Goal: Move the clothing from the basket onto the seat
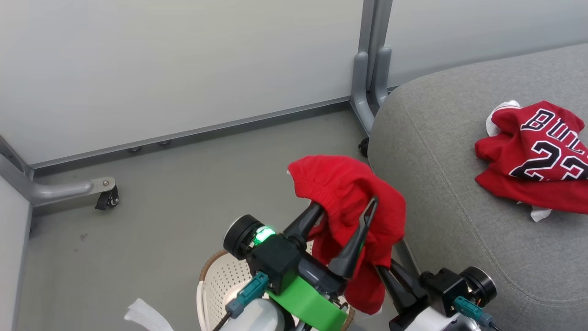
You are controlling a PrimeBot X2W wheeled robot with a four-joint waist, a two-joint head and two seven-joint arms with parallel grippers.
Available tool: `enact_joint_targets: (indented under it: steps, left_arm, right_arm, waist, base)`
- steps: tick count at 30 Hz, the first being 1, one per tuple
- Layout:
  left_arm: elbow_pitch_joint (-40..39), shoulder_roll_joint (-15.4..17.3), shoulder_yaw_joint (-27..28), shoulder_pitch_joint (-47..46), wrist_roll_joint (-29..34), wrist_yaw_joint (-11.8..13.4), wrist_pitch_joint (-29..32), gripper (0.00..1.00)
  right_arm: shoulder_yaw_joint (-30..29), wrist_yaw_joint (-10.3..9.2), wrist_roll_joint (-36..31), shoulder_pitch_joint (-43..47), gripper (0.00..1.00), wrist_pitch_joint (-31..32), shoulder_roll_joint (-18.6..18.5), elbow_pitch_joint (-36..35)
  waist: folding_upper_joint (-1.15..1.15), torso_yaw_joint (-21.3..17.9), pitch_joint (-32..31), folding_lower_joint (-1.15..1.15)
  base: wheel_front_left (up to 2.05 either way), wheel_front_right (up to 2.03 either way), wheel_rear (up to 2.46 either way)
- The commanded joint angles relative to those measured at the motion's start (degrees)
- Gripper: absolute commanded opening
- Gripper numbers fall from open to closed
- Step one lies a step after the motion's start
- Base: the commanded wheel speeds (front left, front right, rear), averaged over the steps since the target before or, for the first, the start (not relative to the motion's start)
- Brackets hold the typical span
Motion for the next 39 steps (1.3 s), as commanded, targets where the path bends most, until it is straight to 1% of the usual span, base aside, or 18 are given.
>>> enact_joint_targets:
  steps: [1, 12, 17, 25, 29, 34, 39]
  left_arm:
    - [0.2, 0.5, 0.0, -0.9, 0.3, 0.1, 0.0, 1.00]
    - [0.9, 1.2, 0.5, -1.3, -0.3, 0.5, 0.2, 1.00]
    - [1.4, 1.7, 0.8, -1.4, -0.5, 0.8, 0.1, 1.00]
    - [2.7, 2.9, 1.7, -0.6, -1.5, 0.9, 0.1, 1.00]
    - [3.3, 3.9, 2.4, -0.5, -1.3, 1.1, 0.1, 1.00]
    - [4.0, 5.4, 3.3, -0.3, -0.8, 1.4, 0.0, 1.00]
    - [4.2, 6.9, 4.2, 0.1, -0.4, 1.9, 0.0, 1.00]
  right_arm:
    - [-0.1, -0.08, 0.3, 0.2, 0.00, 0.0, -0.3, -0.3]
    - [-0.2, -0.08, 0.6, -0.8, 0.00, 0.0, -0.4, -0.5]
    - [-1.6, -0.08, 0.3, -0.6, 0.00, 0.0, -0.1, -0.5]
    - [-6.3, -0.08, -0.5, -0.4, 0.00, 0.0, -0.1, -1.9]
    - [-9.8, -0.08, -1.1, -0.7, 0.00, 0.0, -0.2, -3.6]
    - [-14.0, -0.08, -2.3, -0.7, 0.00, 0.0, -0.3, -6.1]
    - [-16.8, -0.08, -3.0, -1.0, 0.00, 0.0, -0.4, -8.8]
  waist:
    - [0.65, 0.1, 0.2, 0.00]
    - [0.65, 0.3, 1.0, 0.00]
    - [0.65, 0.1, 1.5, 0.00]
    - [0.65, -0.6, 2.9, 0.00]
    - [0.65, -1.2, 3.9, 0.00]
    - [0.65, -2.3, 5.0, 0.00]
    - [0.65, -4.0, 6.3, 0.00]
  base:
    - [0.00, 0.00, 0.00]
    - [0.00, 0.00, 0.00]
    - [0.00, 0.00, 0.00]
    - [0.00, 0.00, 0.00]
    - [0.00, 0.00, 0.00]
    - [0.00, 0.00, 0.00]
    - [0.00, 0.00, 0.00]
